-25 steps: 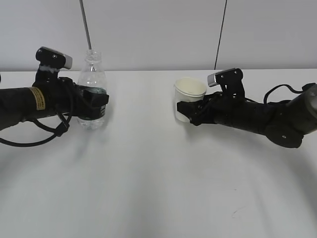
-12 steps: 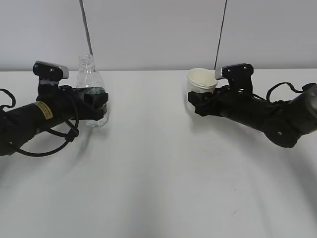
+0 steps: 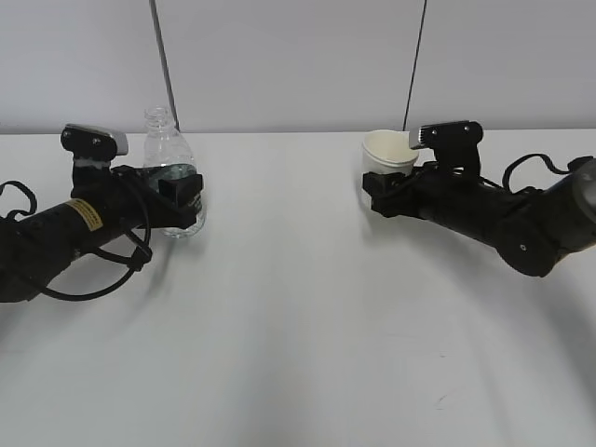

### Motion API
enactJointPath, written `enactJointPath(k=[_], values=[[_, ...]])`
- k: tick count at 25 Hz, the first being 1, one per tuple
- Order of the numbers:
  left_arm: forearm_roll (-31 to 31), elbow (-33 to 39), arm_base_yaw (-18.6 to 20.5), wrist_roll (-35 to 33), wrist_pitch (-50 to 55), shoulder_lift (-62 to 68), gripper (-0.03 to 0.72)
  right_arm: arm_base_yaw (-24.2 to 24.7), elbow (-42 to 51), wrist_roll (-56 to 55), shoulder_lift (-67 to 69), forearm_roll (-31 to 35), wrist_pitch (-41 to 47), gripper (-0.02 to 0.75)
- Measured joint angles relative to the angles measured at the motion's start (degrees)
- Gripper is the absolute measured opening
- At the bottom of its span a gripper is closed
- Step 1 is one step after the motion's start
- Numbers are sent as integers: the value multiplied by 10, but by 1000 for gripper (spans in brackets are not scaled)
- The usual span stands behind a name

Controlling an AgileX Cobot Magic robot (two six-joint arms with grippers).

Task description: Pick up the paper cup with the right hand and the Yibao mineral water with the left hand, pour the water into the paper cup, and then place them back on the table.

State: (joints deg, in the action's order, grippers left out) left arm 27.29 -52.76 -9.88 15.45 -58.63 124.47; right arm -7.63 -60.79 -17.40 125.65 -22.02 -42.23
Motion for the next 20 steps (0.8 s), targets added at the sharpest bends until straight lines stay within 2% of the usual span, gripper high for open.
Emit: enactJointPath(k=[20], values=[[-1, 0, 0, -2, 0, 0, 353, 0, 0, 13, 27, 39, -34, 506]])
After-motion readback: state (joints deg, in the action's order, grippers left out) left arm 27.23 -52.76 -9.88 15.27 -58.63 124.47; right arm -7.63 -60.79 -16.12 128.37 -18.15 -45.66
